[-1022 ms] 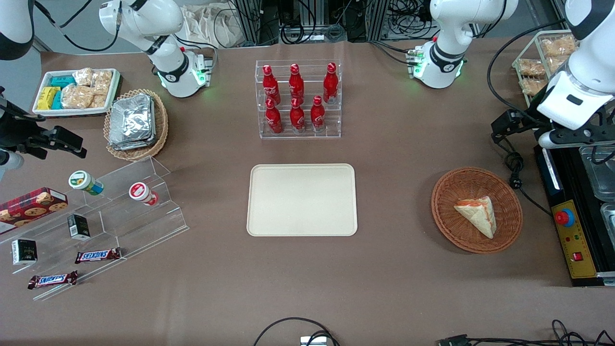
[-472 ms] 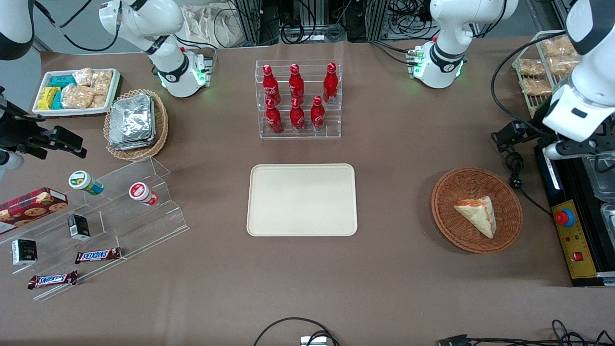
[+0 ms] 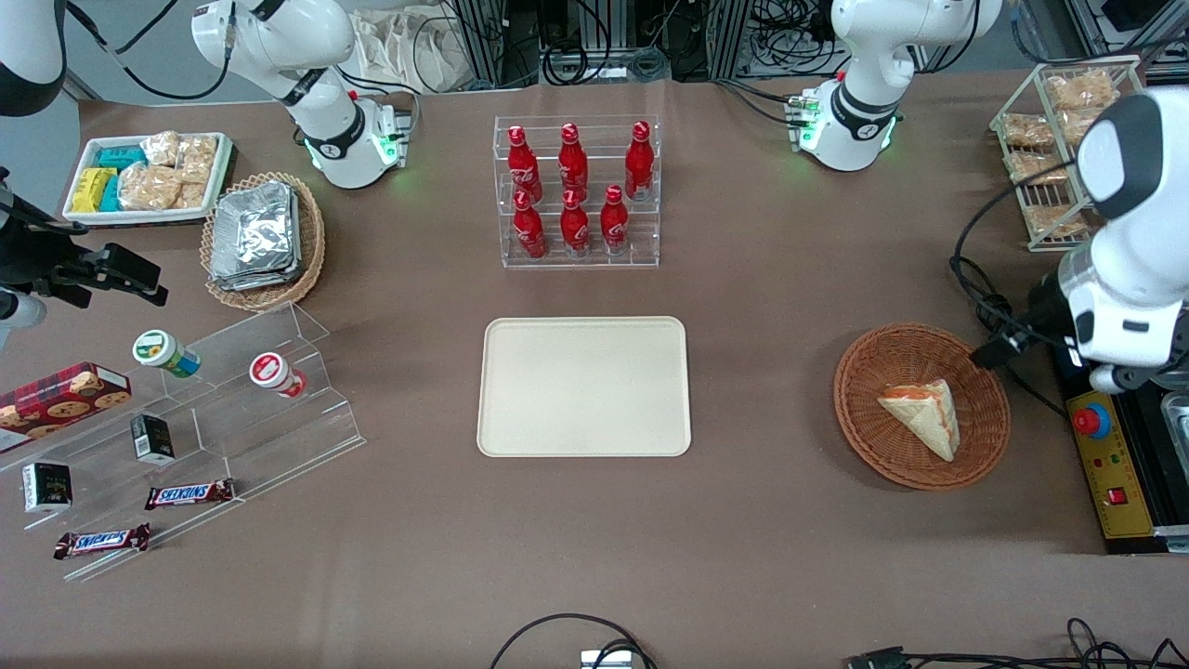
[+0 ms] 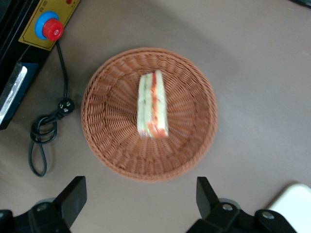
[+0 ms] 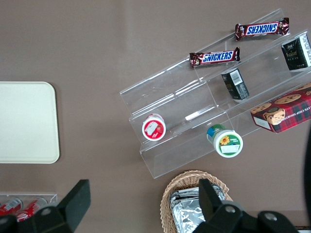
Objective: Place sandwich from basket to tray
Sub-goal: 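Lower the open left gripper onto the sandwich and close on it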
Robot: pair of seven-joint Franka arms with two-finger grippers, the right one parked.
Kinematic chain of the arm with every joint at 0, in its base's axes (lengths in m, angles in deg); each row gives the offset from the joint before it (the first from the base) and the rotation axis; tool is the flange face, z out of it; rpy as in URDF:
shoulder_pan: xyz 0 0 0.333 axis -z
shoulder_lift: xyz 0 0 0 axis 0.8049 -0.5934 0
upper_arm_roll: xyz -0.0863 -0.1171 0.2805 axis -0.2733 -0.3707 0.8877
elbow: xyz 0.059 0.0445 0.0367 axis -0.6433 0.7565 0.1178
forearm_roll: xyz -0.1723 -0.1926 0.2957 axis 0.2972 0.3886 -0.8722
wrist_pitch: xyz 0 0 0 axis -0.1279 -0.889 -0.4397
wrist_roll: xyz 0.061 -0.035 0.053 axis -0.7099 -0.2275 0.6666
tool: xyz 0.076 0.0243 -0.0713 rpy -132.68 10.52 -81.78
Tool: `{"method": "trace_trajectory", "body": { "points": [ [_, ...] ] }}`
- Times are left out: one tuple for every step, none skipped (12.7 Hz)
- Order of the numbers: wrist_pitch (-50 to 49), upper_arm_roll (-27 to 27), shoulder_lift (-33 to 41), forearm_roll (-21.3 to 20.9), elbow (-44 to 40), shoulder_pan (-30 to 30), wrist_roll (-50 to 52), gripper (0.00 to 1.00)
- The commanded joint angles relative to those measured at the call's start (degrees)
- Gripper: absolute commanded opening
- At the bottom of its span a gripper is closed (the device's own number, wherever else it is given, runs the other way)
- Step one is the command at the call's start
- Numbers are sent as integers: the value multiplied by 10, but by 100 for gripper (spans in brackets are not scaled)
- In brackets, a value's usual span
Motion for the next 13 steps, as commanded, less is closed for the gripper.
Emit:
{"method": "trace_trajectory", "body": {
  "points": [
    [39,14,-59,-7,-6,-1,21,100],
    [52,15,-75,-4,-5,-1,23,100],
    [67,15,-90,2,2,-1,27,99],
    [97,15,-101,5,13,0,30,99],
    [135,15,-112,6,27,0,31,99],
    [169,15,-122,7,43,0,31,99],
    [190,15,-128,13,53,0,32,99],
    [199,15,-136,29,55,1,36,99],
    [202,15,-143,39,55,2,38,99],
    [217,15,-152,43,58,2,38,99],
    [235,15,-160,43,65,2,38,99],
    [255,15,-166,44,76,2,38,99],
    [266,15,-172,53,83,2,38,99]
  ]
}}
